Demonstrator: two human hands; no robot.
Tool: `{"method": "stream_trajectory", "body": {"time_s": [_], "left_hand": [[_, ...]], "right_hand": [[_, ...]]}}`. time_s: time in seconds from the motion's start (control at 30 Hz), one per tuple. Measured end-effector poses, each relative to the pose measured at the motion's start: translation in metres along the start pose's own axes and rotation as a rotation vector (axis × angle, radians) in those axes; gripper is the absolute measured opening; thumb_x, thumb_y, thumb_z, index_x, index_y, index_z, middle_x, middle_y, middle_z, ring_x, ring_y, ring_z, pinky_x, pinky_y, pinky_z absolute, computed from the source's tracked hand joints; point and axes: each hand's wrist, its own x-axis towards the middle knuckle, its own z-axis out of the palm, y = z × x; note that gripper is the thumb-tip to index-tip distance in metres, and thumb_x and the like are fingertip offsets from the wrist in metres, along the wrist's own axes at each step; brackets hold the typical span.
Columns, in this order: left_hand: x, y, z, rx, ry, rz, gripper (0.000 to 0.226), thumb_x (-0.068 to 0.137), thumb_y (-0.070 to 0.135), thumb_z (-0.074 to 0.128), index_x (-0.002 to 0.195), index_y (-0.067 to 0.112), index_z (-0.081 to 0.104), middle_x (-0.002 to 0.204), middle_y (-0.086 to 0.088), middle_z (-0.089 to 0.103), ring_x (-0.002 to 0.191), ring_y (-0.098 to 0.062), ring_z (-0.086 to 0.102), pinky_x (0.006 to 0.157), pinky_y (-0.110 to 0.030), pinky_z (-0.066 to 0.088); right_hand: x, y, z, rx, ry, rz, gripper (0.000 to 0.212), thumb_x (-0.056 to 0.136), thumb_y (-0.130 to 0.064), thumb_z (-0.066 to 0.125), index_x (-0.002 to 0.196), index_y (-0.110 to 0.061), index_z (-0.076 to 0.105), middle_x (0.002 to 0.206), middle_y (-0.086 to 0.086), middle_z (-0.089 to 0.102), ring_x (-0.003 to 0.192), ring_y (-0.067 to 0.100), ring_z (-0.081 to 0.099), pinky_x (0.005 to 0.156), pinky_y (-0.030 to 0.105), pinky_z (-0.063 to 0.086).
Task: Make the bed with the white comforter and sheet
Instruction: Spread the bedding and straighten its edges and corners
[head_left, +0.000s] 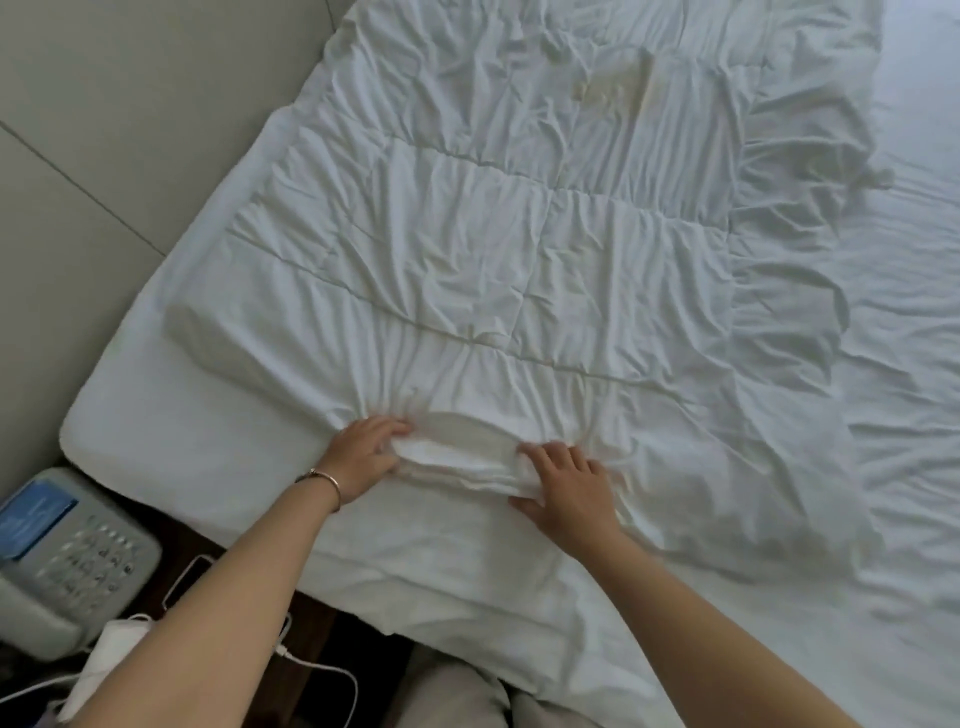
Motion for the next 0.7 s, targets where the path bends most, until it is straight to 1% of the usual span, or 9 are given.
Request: {"method": "stream_trajectory", "body": {"time_s": [0.1, 0.2, 0.27, 0.37, 0.47, 0.53, 0.6, 0.63, 0.7], "left_hand": [[-0.006, -0.004, 0.003, -0.139, 0.271, -0.167, 0.068, 0.071, 0.05, 0.039, 0.126, 0.016, 0.06, 0.137, -0.006, 0.05, 0.129, -0.028, 0.039, 0.108, -0.031, 0.026], [-0.004, -0.009, 0.003, -0.144, 0.448, -0.369, 0.049, 0.089, 0.032, 0.051, 0.137, 0.02, 0.046, 0.149, -0.007, 0.028, 0.133, -0.034, 0.026, 0.107, -0.039, 0.028], [0.005, -0.01, -0.002, -0.273, 0.513, -0.472, 0.053, 0.094, 0.033, 0.05, 0.143, 0.026, 0.033, 0.155, -0.007, 0.012, 0.136, -0.035, 0.018, 0.107, -0.042, 0.027], [0.028, -0.015, -0.018, -0.606, 0.651, -0.562, 0.066, 0.092, 0.043, 0.055, 0.148, 0.032, 0.022, 0.158, -0.01, 0.003, 0.137, -0.036, 0.018, 0.106, -0.042, 0.028], [0.056, -0.028, -0.051, -0.822, 0.853, -0.605, 0.077, 0.086, 0.048, 0.061, 0.149, 0.034, 0.019, 0.155, -0.019, 0.01, 0.132, -0.041, 0.029, 0.105, -0.045, 0.031], [0.076, -0.044, -0.076, -0.943, 0.935, -0.636, 0.084, 0.08, 0.049, 0.068, 0.148, 0.034, 0.021, 0.149, -0.021, 0.019, 0.127, -0.042, 0.036, 0.104, -0.042, 0.034], [0.091, -0.059, -0.095, -1.03, 0.925, -0.616, 0.093, 0.074, 0.046, 0.077, 0.147, 0.034, 0.021, 0.143, -0.024, 0.022, 0.121, -0.038, 0.041, 0.102, -0.036, 0.037], [0.096, -0.064, -0.103, -1.045, 0.896, -0.578, 0.096, 0.072, 0.041, 0.08, 0.147, 0.035, 0.021, 0.142, -0.024, 0.021, 0.115, -0.034, 0.043, 0.099, -0.032, 0.038], [0.098, -0.069, -0.112, -0.984, 0.831, -0.515, 0.095, 0.072, 0.029, 0.081, 0.147, 0.036, 0.021, 0.141, -0.022, 0.024, 0.105, -0.03, 0.048, 0.091, -0.027, 0.038]], "right_hand": [[0.002, -0.019, 0.008, -0.093, -0.012, -0.037, 0.091, 0.063, -0.062, 0.076, 0.14, -0.039, 0.032, 0.136, 0.005, 0.049, 0.125, 0.031, 0.049, 0.099, 0.047, 0.039], [0.019, -0.041, 0.008, -0.092, -0.019, -0.053, 0.1, 0.071, -0.064, 0.069, 0.15, -0.044, 0.01, 0.159, 0.005, 0.019, 0.148, 0.03, 0.014, 0.117, 0.053, 0.01], [0.035, -0.054, 0.006, -0.068, -0.039, -0.055, 0.099, 0.078, -0.067, 0.06, 0.15, -0.047, -0.006, 0.163, -0.002, -0.002, 0.15, 0.025, -0.008, 0.118, 0.051, -0.004], [0.06, -0.076, 0.003, -0.167, -0.084, -0.176, 0.104, 0.079, -0.072, 0.056, 0.145, -0.05, -0.021, 0.162, -0.005, -0.015, 0.149, 0.028, -0.015, 0.118, 0.056, -0.004], [0.084, -0.097, 0.007, -0.249, -0.089, -0.242, 0.108, 0.078, -0.071, 0.058, 0.141, -0.051, -0.027, 0.163, 0.001, -0.01, 0.149, 0.033, -0.005, 0.117, 0.056, 0.008], [0.099, -0.106, 0.01, -0.28, -0.093, -0.252, 0.107, 0.082, -0.063, 0.06, 0.139, -0.053, -0.03, 0.162, 0.007, 0.002, 0.146, 0.034, 0.012, 0.112, 0.05, 0.024], [0.116, -0.111, 0.004, -0.277, -0.139, -0.294, 0.112, 0.088, -0.033, 0.065, 0.135, -0.057, -0.034, 0.152, 0.01, 0.021, 0.133, 0.033, 0.037, 0.1, 0.043, 0.04], [0.126, -0.113, -0.003, -0.252, -0.155, -0.317, 0.115, 0.087, -0.015, 0.061, 0.133, -0.059, -0.034, 0.143, 0.009, 0.031, 0.119, 0.031, 0.049, 0.091, 0.04, 0.046], [0.146, -0.113, -0.019, -0.191, -0.224, -0.326, 0.117, 0.083, 0.002, 0.053, 0.133, -0.065, -0.029, 0.123, 0.005, 0.044, 0.091, 0.027, 0.058, 0.077, 0.037, 0.049]]}}
